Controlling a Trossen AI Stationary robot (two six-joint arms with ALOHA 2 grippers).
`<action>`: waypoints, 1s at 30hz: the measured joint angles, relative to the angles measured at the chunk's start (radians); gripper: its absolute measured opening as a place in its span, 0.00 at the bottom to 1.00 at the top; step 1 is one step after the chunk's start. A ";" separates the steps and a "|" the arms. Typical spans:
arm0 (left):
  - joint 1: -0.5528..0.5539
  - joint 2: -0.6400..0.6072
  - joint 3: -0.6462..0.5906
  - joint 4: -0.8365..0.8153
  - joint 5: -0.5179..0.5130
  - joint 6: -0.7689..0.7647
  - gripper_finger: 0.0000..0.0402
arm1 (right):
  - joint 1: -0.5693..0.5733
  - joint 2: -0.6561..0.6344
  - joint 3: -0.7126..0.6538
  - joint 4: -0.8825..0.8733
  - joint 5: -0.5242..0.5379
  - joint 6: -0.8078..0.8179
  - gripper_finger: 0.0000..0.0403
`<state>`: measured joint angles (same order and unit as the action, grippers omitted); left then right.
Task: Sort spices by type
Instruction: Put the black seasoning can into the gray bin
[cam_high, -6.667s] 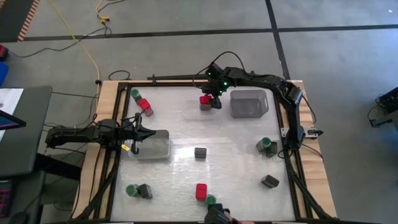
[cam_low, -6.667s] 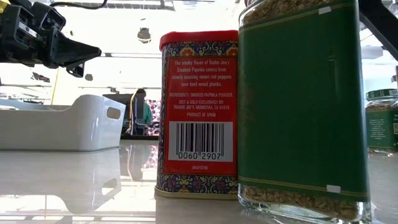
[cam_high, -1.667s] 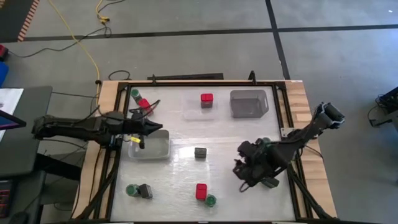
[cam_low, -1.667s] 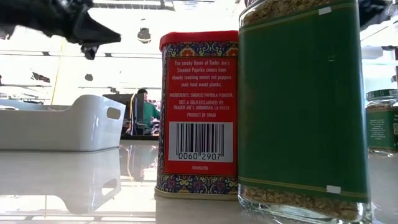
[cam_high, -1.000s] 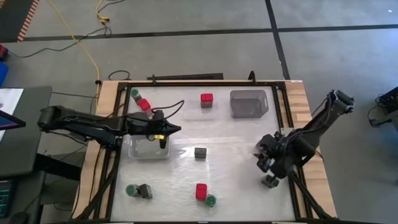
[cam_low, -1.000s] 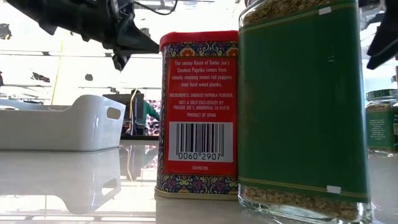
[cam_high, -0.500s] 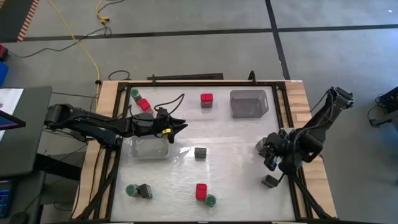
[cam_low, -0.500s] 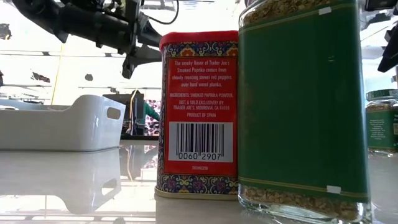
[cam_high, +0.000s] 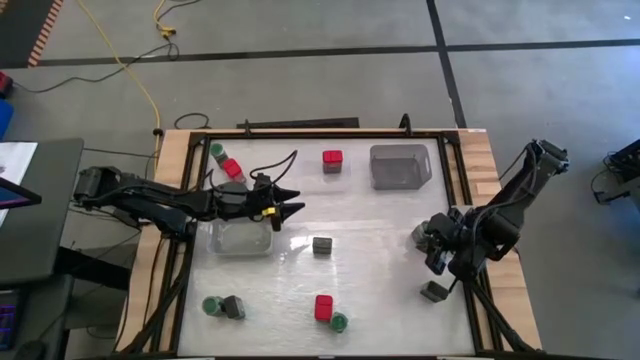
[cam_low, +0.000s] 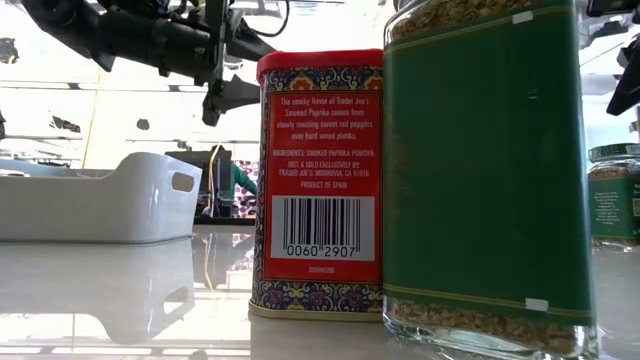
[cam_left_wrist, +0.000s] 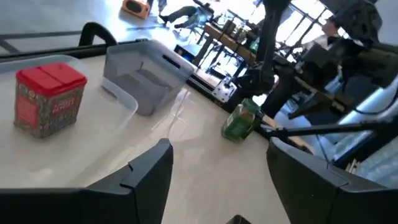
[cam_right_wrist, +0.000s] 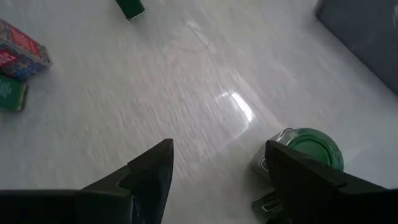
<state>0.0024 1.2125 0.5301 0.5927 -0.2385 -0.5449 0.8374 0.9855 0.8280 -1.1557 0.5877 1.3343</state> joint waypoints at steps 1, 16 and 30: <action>-0.003 0.000 0.000 0.000 0.011 0.019 0.62 | -0.002 0.000 0.000 0.000 0.000 -0.004 0.69; -0.188 0.000 0.437 -0.853 0.132 0.571 0.62 | -0.019 0.003 0.001 0.115 -0.008 0.222 0.69; -0.516 0.000 0.568 -1.249 0.222 0.691 0.62 | -0.130 0.003 0.001 0.233 -0.008 0.309 0.69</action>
<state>-0.5132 1.2121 1.0976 -0.6558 -0.0164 0.1463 0.7074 0.9890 0.8288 -0.9228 0.5793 1.6436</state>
